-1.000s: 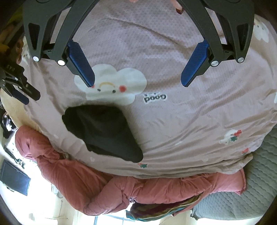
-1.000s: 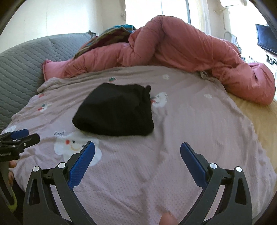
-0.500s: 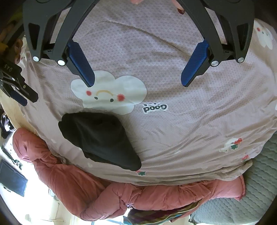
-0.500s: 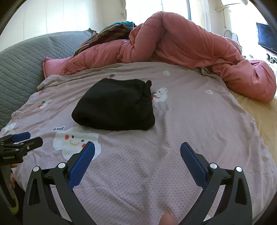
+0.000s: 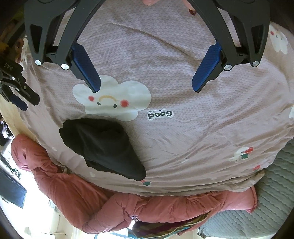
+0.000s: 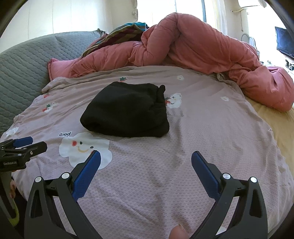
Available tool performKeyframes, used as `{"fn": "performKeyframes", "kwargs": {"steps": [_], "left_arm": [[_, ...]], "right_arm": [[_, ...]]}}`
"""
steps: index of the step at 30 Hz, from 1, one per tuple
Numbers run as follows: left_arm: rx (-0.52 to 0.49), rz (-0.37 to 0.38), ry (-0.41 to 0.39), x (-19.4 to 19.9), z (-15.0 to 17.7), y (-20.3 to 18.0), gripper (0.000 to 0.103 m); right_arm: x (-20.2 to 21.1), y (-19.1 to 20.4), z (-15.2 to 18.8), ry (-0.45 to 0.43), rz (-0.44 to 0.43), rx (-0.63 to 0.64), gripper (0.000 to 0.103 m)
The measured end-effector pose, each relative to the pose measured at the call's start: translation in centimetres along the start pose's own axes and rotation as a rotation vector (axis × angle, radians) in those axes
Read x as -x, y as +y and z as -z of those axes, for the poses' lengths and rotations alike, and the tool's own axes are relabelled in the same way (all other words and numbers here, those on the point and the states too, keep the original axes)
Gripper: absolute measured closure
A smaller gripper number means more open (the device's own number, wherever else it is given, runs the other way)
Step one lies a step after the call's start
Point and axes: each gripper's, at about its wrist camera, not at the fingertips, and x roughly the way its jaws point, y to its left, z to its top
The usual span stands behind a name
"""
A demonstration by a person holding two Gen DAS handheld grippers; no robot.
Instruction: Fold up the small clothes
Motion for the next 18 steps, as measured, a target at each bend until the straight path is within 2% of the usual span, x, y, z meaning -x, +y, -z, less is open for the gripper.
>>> {"fn": "performKeyframes", "kwargs": {"steps": [18], "left_arm": [[-0.003, -0.020, 0.002, 0.08, -0.13, -0.04, 0.010]], "right_arm": [[0.05, 0.26, 0.05, 0.003, 0.000, -0.002, 0.005]]}}
